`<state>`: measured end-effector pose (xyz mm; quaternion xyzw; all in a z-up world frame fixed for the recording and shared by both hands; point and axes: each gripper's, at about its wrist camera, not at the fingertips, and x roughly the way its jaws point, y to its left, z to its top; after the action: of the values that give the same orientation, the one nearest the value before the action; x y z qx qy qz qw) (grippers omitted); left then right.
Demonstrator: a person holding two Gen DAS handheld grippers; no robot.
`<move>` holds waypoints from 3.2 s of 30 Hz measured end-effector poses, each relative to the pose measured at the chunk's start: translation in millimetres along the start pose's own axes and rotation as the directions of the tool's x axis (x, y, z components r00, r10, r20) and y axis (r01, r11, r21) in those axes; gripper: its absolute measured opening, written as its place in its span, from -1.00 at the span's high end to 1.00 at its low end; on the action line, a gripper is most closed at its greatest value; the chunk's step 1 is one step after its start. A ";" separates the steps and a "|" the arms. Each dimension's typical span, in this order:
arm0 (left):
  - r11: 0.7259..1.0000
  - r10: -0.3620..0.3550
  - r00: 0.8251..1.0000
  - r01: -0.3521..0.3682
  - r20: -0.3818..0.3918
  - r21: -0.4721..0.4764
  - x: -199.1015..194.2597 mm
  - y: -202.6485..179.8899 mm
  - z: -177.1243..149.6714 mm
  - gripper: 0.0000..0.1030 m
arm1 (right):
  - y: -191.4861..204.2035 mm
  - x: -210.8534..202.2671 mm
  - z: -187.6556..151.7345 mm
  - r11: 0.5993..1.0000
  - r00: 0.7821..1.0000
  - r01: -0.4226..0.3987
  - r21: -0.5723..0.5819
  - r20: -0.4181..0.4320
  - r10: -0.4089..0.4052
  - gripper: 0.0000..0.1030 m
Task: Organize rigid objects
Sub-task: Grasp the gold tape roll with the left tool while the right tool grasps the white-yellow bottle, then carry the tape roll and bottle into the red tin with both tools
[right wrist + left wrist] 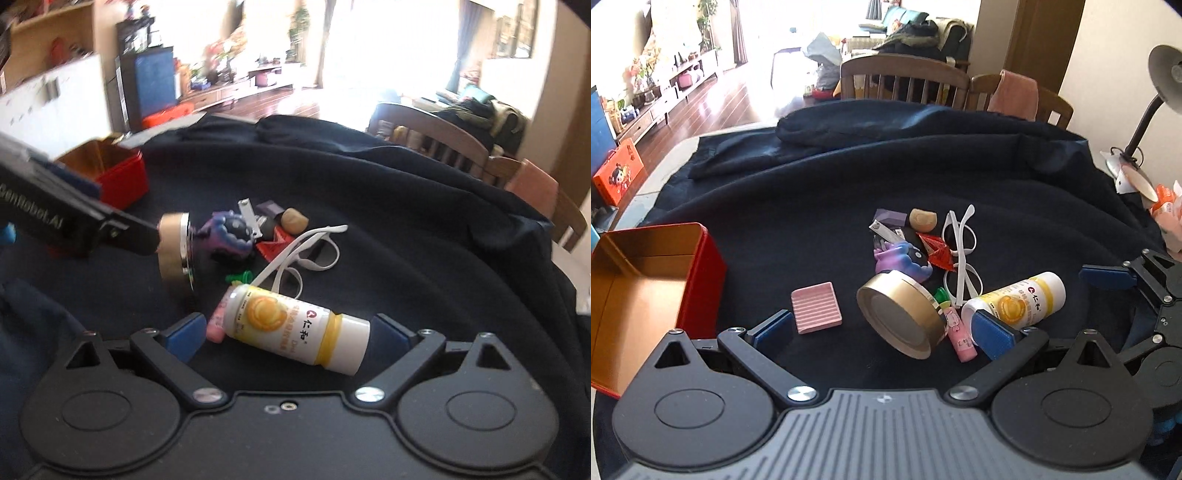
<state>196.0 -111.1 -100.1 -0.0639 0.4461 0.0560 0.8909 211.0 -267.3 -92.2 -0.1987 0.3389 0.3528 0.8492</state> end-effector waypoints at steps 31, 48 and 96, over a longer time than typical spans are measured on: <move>1.000 0.022 0.988 -0.022 -0.152 0.001 64.5 -1.4 11.2 -0.53 | 18.3 47.4 3.2 0.904 0.959 -0.264 -0.336 -0.188 0.210 -0.60; 0.999 0.049 0.986 -0.048 -0.161 0.011 56.8 15.2 3.6 0.54 | 17.5 38.5 2.9 0.954 0.972 -0.214 -0.208 -0.148 0.185 0.01; 0.990 -0.098 0.993 0.091 -0.065 -0.106 -51.5 139.0 -1.7 0.54 | 84.1 -1.6 87.3 0.970 0.960 -0.222 0.101 -0.150 0.236 0.15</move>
<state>142.2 23.5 -68.7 -0.1325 0.4701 0.0344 0.8719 186.4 -161.2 -39.0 -0.1503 0.4415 0.4172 0.7800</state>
